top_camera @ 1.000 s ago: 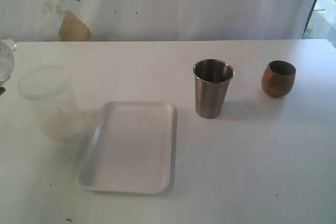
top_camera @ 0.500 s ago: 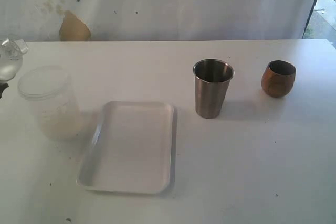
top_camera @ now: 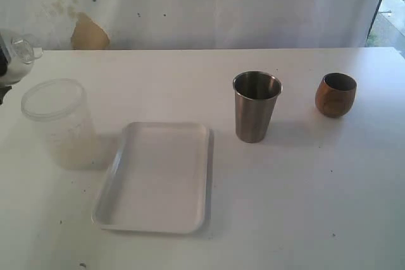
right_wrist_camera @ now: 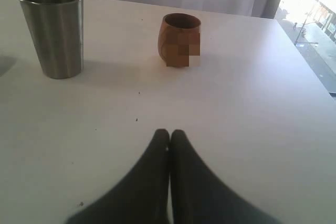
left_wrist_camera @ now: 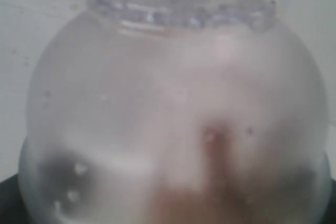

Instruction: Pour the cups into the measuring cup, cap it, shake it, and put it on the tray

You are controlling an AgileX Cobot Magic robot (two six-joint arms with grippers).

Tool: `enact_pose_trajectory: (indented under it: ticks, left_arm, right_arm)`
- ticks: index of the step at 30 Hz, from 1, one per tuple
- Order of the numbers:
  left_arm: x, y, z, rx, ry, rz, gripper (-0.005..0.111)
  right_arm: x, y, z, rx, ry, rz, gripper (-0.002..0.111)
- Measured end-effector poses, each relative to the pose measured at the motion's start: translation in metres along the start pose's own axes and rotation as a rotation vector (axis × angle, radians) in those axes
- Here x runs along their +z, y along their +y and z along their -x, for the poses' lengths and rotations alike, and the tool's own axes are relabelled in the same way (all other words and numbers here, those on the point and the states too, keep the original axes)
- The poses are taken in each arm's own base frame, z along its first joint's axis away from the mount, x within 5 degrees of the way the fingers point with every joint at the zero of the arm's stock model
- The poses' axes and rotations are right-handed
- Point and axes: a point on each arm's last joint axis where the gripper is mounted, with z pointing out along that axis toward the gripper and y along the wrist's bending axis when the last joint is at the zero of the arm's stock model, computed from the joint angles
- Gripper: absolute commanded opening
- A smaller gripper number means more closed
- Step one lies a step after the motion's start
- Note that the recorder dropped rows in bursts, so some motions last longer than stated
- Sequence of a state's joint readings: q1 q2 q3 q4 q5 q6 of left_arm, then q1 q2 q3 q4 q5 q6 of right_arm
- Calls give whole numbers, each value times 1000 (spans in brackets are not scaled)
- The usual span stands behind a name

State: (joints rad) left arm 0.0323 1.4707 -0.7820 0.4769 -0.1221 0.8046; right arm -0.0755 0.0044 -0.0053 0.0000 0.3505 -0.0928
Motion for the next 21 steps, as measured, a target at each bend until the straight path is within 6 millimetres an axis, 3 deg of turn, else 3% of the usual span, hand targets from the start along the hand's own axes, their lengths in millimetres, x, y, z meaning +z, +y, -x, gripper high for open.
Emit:
enact_pose_trajectory:
  ticks: [8,21]
  left_arm:
    - [11,-8,-3,153,5,-37,0]
    - [16,-7,1,133,-45,10,0]
  right_arm:
    - [0,0,0,0,0,0,0]
    - [0,0,0,0,0,0,0]
